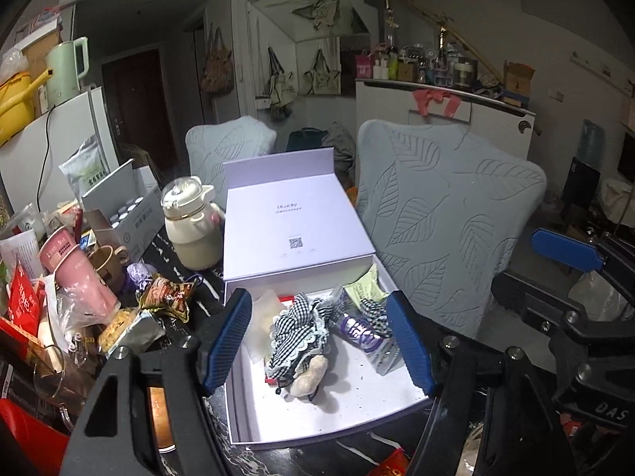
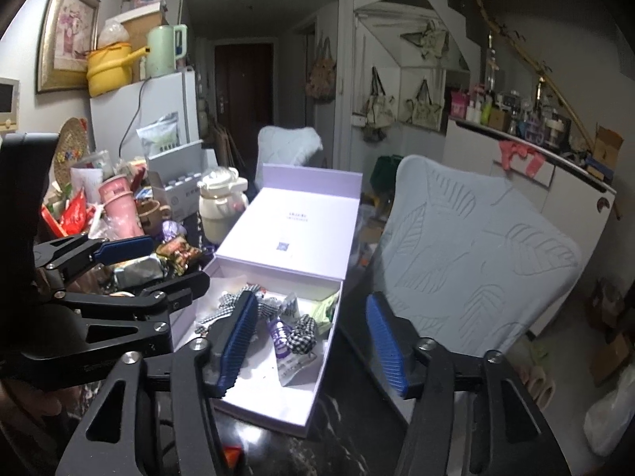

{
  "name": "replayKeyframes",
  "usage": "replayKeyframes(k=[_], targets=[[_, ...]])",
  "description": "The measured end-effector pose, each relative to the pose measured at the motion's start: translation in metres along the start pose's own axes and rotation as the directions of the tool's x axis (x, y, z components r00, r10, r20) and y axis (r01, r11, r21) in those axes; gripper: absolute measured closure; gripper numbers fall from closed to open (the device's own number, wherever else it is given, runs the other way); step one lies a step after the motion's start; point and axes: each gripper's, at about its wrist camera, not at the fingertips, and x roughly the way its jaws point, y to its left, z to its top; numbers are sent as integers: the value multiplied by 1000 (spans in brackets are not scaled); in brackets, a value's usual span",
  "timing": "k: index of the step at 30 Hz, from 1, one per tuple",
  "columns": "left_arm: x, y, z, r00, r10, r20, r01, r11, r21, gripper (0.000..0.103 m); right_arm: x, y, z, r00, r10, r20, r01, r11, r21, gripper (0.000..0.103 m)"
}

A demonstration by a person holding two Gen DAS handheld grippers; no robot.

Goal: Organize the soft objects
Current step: 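Withdraw both tools toward the red packet and clear bag on the table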

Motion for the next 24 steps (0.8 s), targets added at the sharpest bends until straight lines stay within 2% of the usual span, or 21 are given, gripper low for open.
replayKeyframes(k=[6, 13, 24], targets=[[-19, -8, 0, 999, -19, 31, 19, 1000, 14, 33, -24, 0, -6, 999, -12, 29, 12, 1000, -3, 35], [-44, -22, -3, 996, -46, 73, 44, 998, 34, 33, -45, -5, -20, 999, -25, 28, 25, 999, 24, 34], [-73, -38, -24, 998, -52, 33, 51, 998, 23, 33, -79, -13, -45, 999, -30, 28, 28, 997, 72, 34]])
